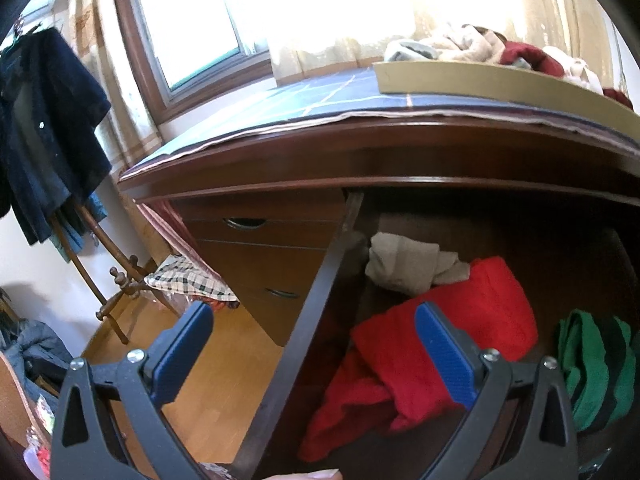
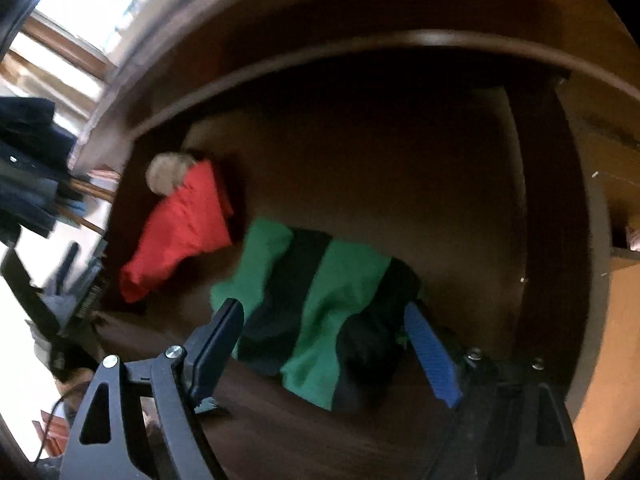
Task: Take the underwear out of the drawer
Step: 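Grasp the green-and-black garment with the right gripper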
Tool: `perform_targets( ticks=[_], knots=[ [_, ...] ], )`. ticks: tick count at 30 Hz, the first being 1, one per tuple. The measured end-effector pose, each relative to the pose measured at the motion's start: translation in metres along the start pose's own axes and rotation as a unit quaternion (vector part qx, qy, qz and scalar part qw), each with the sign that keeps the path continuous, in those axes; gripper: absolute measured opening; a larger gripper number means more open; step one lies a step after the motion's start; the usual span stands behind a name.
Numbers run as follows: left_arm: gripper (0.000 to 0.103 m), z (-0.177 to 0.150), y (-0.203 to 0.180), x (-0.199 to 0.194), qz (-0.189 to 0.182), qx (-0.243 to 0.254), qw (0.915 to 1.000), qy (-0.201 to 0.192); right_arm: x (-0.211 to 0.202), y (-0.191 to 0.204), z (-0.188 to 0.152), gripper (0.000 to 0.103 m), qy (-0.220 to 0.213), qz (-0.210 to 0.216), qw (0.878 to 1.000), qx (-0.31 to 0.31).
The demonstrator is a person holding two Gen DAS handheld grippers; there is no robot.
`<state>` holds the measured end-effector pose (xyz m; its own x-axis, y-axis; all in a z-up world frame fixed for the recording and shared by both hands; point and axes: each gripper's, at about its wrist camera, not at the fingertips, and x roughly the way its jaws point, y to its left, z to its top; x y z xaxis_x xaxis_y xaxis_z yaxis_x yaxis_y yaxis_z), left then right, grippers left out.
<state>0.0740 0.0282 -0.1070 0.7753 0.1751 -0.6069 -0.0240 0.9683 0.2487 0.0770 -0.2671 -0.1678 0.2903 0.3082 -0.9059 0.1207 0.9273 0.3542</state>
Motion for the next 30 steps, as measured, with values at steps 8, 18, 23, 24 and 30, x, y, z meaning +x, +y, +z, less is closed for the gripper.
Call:
perform_targets(
  ticks=[8, 18, 23, 24, 30],
  knots=[
    [0.103, -0.001, -0.016, -0.002, -0.003, 0.037, 0.9993, -0.001, 0.034, 0.035, 0.0, 0.084, 0.057, -0.064, 0.994, -0.064],
    [0.103, -0.001, -0.014, -0.002, -0.004, 0.033, 0.9994, -0.002, 0.051, 0.048, 0.0, 0.084, 0.105, -0.101, 0.984, -0.103],
    [0.103, 0.0, -0.014, -0.003, -0.005, 0.034, 0.9994, -0.003, 0.056, 0.068, -0.005, 0.061, 0.086, -0.116, 0.976, -0.16],
    [0.103, 0.0, -0.014, -0.003, -0.005, 0.034, 0.9994, -0.004, 0.054, 0.07, -0.007, 0.054, 0.082, -0.116, 0.976, -0.167],
    [0.103, -0.001, -0.014, -0.005, -0.006, 0.036, 0.9993, -0.008, 0.035, 0.065, -0.016, 0.028, 0.038, -0.071, 0.986, -0.145]
  ],
)
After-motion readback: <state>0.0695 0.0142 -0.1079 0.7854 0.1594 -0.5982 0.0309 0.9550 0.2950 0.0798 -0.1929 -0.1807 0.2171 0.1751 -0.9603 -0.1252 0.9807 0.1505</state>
